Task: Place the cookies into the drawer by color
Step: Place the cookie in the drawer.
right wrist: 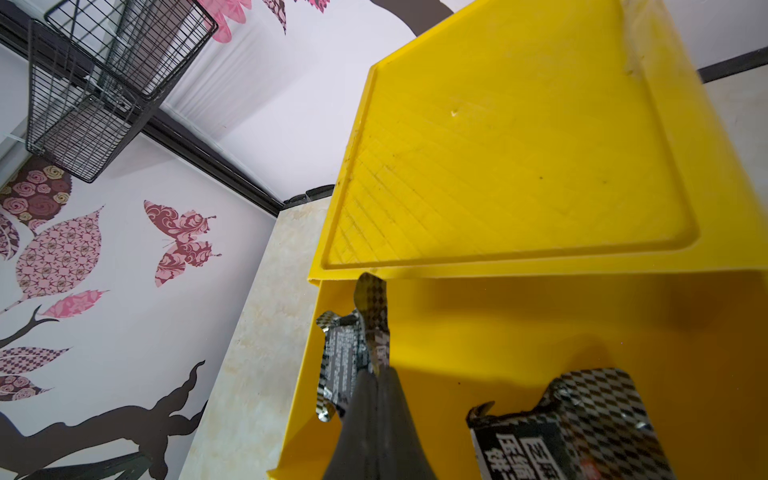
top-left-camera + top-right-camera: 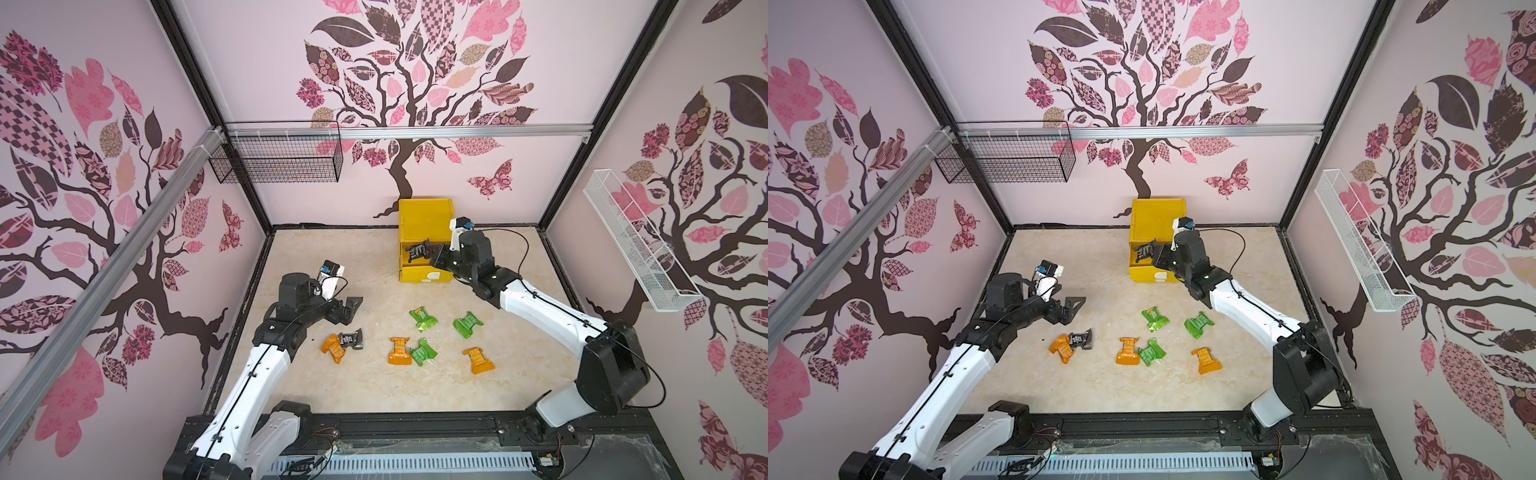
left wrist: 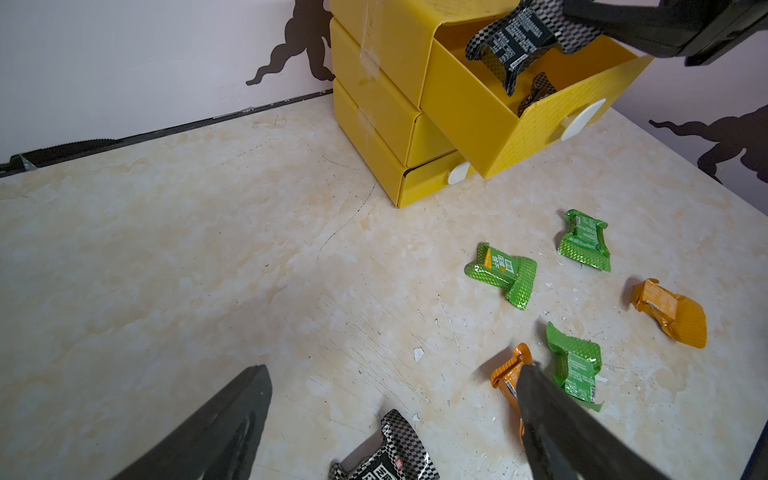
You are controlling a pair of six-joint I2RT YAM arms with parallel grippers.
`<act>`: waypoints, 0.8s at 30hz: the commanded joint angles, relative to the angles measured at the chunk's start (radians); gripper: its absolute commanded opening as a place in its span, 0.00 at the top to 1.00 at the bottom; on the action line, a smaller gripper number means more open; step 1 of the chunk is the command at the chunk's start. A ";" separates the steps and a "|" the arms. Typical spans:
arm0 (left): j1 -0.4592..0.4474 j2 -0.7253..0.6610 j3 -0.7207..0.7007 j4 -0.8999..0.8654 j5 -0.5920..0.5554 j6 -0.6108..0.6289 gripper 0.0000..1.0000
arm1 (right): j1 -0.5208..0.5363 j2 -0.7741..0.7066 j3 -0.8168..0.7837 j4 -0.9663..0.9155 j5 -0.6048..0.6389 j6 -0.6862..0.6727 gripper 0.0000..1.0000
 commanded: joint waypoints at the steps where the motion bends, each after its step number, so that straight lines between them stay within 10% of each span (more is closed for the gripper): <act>1: -0.003 -0.014 -0.014 0.009 0.009 0.005 0.03 | -0.001 0.031 0.062 0.014 -0.038 0.015 0.89; 7: -0.003 -0.014 -0.011 0.007 0.012 0.004 0.03 | -0.002 0.016 0.059 0.004 -0.043 0.016 0.68; 24: -0.003 -0.020 -0.011 -0.027 0.067 0.070 0.02 | -0.003 -0.215 -0.030 -0.096 0.051 -0.134 0.46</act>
